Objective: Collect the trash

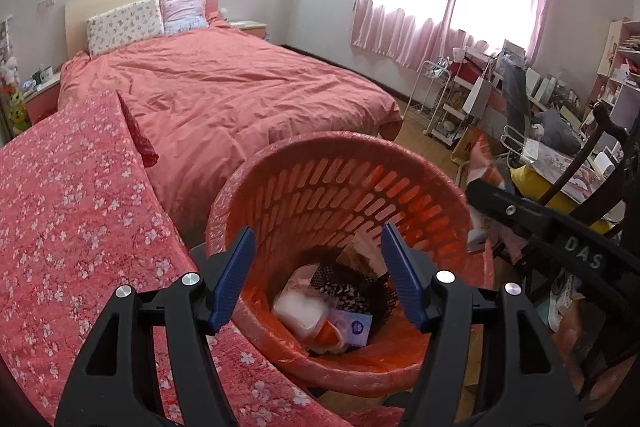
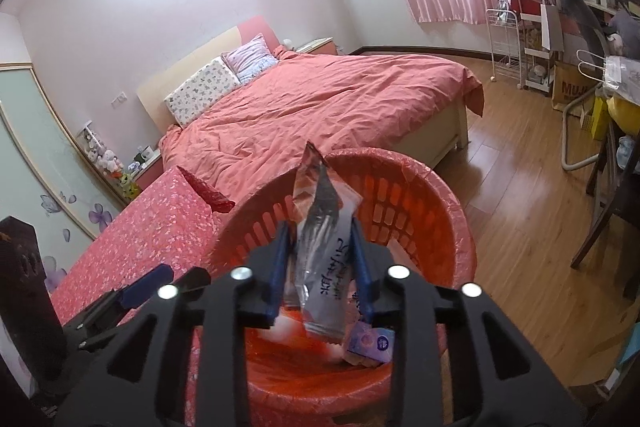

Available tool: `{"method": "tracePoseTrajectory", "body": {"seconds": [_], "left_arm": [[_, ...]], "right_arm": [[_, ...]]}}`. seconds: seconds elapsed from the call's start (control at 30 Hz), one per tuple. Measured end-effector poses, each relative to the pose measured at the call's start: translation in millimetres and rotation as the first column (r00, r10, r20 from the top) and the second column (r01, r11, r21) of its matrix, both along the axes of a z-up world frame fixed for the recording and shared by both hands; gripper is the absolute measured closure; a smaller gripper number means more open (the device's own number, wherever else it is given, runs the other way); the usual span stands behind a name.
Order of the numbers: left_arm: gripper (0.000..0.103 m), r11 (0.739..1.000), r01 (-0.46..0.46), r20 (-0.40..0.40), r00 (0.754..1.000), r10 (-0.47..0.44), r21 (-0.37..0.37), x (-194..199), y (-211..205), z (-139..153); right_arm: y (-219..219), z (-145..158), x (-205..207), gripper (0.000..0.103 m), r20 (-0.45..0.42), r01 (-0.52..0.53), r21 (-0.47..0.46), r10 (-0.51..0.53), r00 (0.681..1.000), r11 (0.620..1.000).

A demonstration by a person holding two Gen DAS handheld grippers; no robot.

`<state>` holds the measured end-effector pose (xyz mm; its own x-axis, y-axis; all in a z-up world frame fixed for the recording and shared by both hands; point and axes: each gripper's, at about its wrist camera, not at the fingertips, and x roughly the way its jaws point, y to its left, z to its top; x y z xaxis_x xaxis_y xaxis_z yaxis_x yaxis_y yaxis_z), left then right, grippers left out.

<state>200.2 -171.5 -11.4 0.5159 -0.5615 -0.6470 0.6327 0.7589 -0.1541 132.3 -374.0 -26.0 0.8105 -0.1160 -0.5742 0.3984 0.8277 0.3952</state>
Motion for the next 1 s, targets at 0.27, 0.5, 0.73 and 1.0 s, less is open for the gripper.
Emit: {"method": "tracePoseTrajectory", "body": {"seconds": [0.27,0.5,0.73,1.0], "left_arm": [[0.034,0.999,-0.050,0.011,0.999,0.050,0.006,2,24,7],[0.034,0.996,-0.087,0.035,0.996,0.087,-0.005,-3,49,21],[0.032,0.991,-0.130,0.062,0.989,0.131,-0.019,-19,79,36],[0.032,0.981,-0.190,0.086,0.978,0.192,-0.027,-46,121,48]], "right_arm": [[7,8,-1,0.052,-0.001,-0.005,-0.014,0.005,1.000,1.000],[21,24,-8,0.051,0.012,-0.019,-0.031,0.019,1.000,0.999],[52,42,-31,0.050,0.024,-0.047,-0.068,0.049,0.999,0.997],[98,50,-64,0.049,0.011,-0.106,-0.094,0.108,0.994,0.990]]}}
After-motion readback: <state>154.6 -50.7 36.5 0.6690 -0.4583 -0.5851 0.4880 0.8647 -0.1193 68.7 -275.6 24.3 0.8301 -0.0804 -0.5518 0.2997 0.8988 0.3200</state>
